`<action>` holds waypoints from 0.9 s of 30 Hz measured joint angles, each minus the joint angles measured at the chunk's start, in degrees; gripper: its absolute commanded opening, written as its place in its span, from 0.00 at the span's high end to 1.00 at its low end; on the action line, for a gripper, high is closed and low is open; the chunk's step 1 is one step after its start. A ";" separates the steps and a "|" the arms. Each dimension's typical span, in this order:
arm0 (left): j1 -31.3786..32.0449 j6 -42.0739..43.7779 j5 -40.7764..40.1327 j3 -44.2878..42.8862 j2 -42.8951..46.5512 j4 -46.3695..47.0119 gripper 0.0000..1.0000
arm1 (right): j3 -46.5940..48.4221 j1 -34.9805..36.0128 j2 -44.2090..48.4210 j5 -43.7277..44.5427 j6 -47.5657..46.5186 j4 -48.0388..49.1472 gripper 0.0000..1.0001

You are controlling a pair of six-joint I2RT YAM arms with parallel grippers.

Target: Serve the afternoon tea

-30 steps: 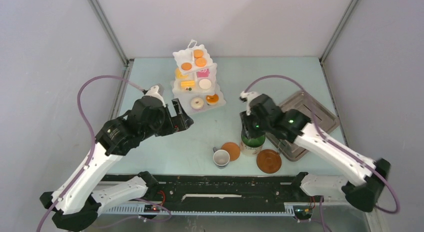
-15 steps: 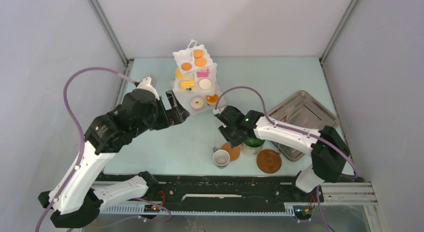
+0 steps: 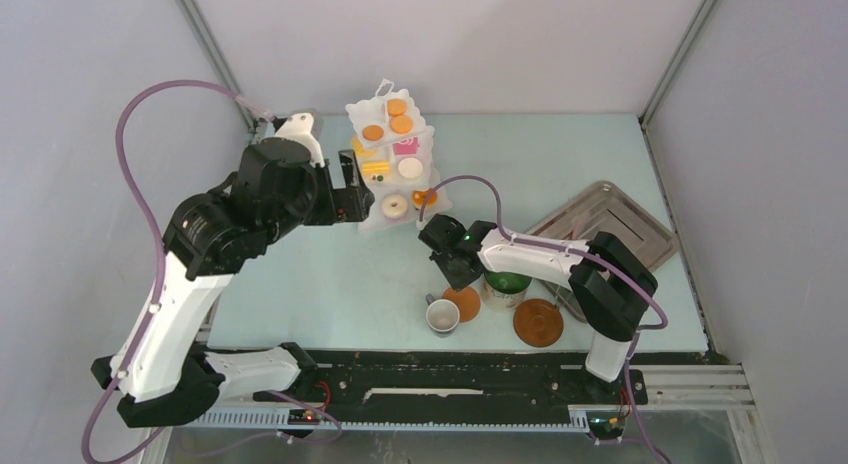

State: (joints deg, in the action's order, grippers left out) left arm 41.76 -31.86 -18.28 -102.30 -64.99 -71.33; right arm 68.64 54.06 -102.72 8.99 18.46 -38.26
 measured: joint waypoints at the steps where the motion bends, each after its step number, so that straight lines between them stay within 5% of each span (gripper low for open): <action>1: 0.02 0.85 -0.11 -0.68 -0.61 -0.04 0.02 | 0.11 0.11 -0.11 -0.04 0.02 0.28 0.85; 17: -1.64 12.83 -1.70 -5.95 -5.66 -1.44 0.02 | 0.66 -3.39 -3.89 -5.31 3.13 3.02 0.88; 27: -2.47 15.50 -1.01 -4.15 -4.04 0.68 0.02 | 9.20 -8.09 -10.19 -0.24 5.01 3.67 0.83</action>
State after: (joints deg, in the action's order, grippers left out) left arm 39.29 -16.36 -19.29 -106.45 -69.04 -70.65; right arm 77.84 45.98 -112.90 8.75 23.46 -34.59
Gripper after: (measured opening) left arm 0.985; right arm 0.149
